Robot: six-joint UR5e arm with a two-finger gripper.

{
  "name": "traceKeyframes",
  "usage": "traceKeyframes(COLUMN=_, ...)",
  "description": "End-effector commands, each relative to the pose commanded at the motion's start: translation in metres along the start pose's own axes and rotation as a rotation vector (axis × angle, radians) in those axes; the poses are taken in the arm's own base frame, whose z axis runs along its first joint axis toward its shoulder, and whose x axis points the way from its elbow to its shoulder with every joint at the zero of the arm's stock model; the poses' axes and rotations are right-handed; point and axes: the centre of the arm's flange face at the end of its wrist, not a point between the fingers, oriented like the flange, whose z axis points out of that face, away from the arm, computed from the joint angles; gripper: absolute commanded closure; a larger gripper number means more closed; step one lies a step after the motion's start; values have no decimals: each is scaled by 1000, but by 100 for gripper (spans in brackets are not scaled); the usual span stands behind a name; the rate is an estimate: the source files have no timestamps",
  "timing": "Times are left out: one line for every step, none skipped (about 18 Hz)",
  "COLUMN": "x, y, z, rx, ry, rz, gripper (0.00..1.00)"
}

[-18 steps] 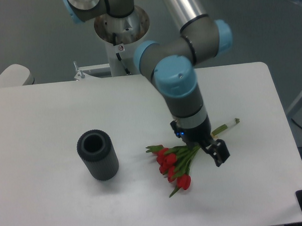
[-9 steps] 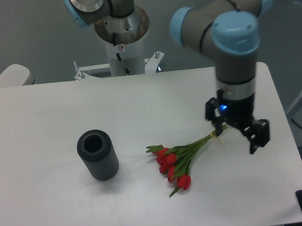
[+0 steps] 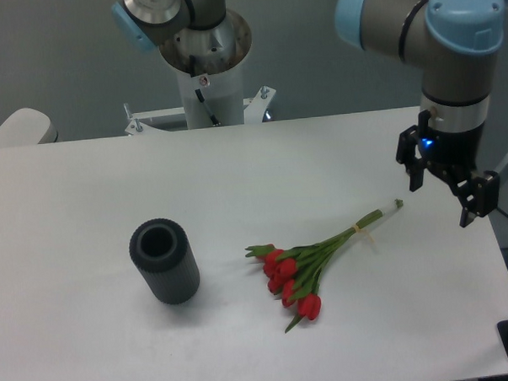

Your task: Place the flowers on the table

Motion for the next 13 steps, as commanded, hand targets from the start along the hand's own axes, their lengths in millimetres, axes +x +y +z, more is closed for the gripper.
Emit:
traceKeyframes(x=0, y=1, z=3, rx=1, ry=4, rz=20, gripper=0)
traceKeyframes(x=0, y=3, z=6, rx=1, ry=7, rz=29, gripper=0)
traceKeyframes(x=0, y=3, z=8, rx=2, ry=10, rz=29, gripper=0)
traceKeyframes(x=-1, y=3, z=12, rx=4, ry=16, rz=28, gripper=0)
traceKeyframes(x=0, y=3, z=16, rx=5, ry=21, rz=28, gripper=0)
traceKeyframes(x=0, y=4, z=19, rx=5, ry=21, rz=28, gripper=0)
traceKeyframes(x=-1, y=3, z=20, rx=2, ry=12, rz=30, gripper=0)
traceKeyframes(x=-1, y=3, z=22, rx=0, ry=6, rz=30, gripper=0)
traceKeyframes(x=-2, y=4, z=26, rx=-1, ry=3, rz=31, gripper=0)
traceKeyframes(x=-2, y=4, z=29, rx=-2, ry=2, rz=31, gripper=0)
traceKeyframes(x=-2, y=5, z=32, rx=-2, ry=2, rz=31, gripper=0)
traceKeyframes(x=-2, y=6, z=33, rx=-2, ry=5, rz=29, gripper=0)
traceKeyframes(x=-1, y=12, z=37, rx=-3, ry=10, rz=22, gripper=0)
